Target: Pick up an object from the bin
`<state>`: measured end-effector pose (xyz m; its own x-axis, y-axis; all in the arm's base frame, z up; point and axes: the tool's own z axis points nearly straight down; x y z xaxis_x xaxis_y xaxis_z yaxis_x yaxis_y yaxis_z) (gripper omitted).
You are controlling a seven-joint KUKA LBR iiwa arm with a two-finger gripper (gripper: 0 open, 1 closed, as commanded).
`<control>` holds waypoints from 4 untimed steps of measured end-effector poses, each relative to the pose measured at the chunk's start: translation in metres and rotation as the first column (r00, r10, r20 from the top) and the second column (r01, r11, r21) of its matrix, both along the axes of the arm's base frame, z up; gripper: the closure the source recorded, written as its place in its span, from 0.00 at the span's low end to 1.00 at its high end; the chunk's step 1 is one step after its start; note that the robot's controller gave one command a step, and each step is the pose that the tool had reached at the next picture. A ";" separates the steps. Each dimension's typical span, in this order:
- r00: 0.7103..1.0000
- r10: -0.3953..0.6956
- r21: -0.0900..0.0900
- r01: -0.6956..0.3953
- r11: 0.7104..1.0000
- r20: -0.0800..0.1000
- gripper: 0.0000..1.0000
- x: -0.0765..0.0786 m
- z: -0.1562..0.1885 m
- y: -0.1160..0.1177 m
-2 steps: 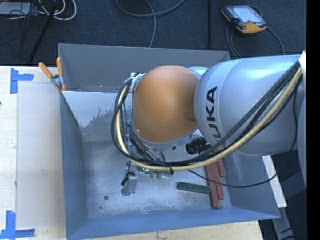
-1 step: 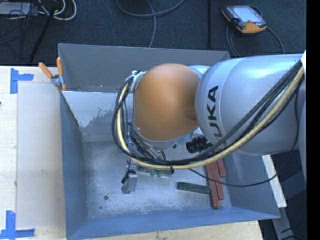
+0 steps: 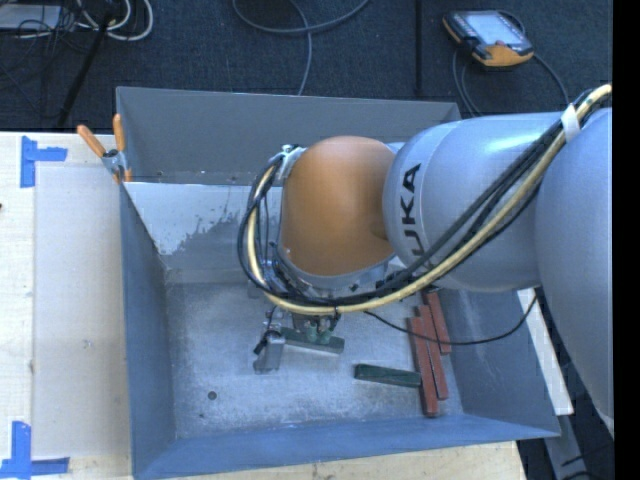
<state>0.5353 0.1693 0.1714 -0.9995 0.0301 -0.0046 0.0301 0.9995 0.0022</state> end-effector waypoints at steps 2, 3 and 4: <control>1.000 0.015 -0.002 -0.015 1.000 -0.007 0.00 0.029 -0.040 -0.056; 0.995 0.096 -0.001 -0.096 0.995 0.000 0.00 0.029 -0.056 -0.090; 0.973 0.231 -0.001 -0.231 0.973 -0.004 1.00 0.080 -0.089 -0.104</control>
Offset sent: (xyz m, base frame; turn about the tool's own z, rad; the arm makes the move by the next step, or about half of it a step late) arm 0.0488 -0.0577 -0.0306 -0.0012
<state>0.6153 0.0651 0.0821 -0.9794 -0.2020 -0.0002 -0.2020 0.9794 0.0009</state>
